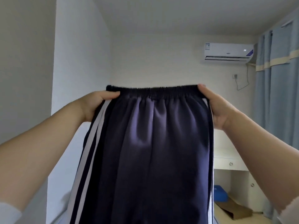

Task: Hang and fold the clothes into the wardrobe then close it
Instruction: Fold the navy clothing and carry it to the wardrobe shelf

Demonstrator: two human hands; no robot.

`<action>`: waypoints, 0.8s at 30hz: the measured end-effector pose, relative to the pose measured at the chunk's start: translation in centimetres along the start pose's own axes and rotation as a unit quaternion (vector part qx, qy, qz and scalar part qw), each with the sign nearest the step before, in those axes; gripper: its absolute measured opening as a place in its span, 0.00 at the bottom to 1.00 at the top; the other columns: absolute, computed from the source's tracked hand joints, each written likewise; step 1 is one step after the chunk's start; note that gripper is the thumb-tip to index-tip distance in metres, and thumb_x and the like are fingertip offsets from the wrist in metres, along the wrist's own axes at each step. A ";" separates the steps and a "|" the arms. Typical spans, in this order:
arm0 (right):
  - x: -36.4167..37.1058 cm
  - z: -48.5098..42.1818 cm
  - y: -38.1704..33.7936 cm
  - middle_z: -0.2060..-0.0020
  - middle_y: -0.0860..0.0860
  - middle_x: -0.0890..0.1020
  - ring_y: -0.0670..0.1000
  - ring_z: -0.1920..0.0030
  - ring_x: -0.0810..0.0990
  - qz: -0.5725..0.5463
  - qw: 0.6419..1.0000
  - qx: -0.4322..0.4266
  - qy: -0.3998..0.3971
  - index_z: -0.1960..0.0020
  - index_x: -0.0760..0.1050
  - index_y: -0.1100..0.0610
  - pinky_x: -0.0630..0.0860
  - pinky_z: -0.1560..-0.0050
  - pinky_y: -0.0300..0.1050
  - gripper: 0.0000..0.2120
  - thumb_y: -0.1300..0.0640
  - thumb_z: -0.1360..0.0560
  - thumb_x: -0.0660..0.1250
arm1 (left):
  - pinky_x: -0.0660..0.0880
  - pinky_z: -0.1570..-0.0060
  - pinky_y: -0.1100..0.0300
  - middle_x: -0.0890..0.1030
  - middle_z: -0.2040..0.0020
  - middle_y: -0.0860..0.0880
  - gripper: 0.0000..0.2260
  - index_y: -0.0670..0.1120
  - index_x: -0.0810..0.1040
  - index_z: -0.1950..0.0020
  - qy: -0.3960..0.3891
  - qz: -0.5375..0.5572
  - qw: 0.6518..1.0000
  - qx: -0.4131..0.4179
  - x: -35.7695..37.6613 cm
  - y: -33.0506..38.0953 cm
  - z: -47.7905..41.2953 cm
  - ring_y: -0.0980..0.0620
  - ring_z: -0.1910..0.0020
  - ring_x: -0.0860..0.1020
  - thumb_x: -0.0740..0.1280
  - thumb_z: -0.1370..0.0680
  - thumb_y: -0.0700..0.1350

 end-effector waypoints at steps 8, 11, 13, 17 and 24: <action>-6.7 1.2 12.9 0.60 0.55 0.81 0.52 0.64 0.80 0.087 0.980 0.148 0.099 0.52 0.76 0.52 0.79 0.63 0.45 0.06 0.61 0.22 0.62 | 0.80 0.69 0.58 0.82 0.61 0.44 0.14 0.49 0.79 0.54 -0.005 0.082 0.994 -0.071 0.8 -13.4 -1.4 0.49 0.67 0.82 0.59 0.24 0.31; -8.0 2.3 16.2 0.63 0.54 0.81 0.52 0.66 0.81 0.066 0.974 0.189 0.101 0.58 0.76 0.52 0.79 0.66 0.45 0.08 0.62 0.24 0.64 | 0.76 0.71 0.62 0.77 0.67 0.47 0.09 0.48 0.75 0.63 0.007 0.054 0.990 -0.133 2.2 -17.6 -1.6 0.51 0.72 0.78 0.65 0.26 0.35; -8.7 3.1 17.6 0.63 0.54 0.81 0.53 0.65 0.81 0.085 0.969 0.209 0.104 0.61 0.76 0.54 0.80 0.62 0.46 0.06 0.60 0.25 0.66 | 0.73 0.67 0.64 0.73 0.67 0.51 0.11 0.48 0.72 0.67 0.040 -0.035 0.989 -0.138 2.8 -19.1 -2.1 0.54 0.69 0.75 0.70 0.27 0.40; -10.7 4.1 18.0 0.56 0.59 0.81 0.56 0.57 0.81 0.142 0.954 0.168 0.202 0.52 0.75 0.60 0.79 0.48 0.53 0.05 0.62 0.27 0.69 | 0.66 0.63 0.66 0.69 0.62 0.52 0.09 0.47 0.72 0.63 0.160 -0.150 0.973 -0.069 4.1 -19.3 -3.2 0.56 0.63 0.69 0.71 0.27 0.39; -11.7 5.3 16.7 0.59 0.58 0.81 0.55 0.60 0.81 0.112 0.943 0.112 0.293 0.55 0.76 0.62 0.80 0.55 0.49 0.02 0.63 0.27 0.69 | 0.68 0.50 0.58 0.73 0.47 0.49 0.13 0.46 0.75 0.42 0.199 -0.106 0.974 -0.025 9.0 -18.7 -4.3 0.50 0.50 0.74 0.70 0.26 0.42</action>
Point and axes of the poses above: each hand's wrist, its own z-axis away from the middle knuckle, its own x-axis out of the palm, y = z × x, the point moved 10 cm from there along -z, towards the middle knuckle
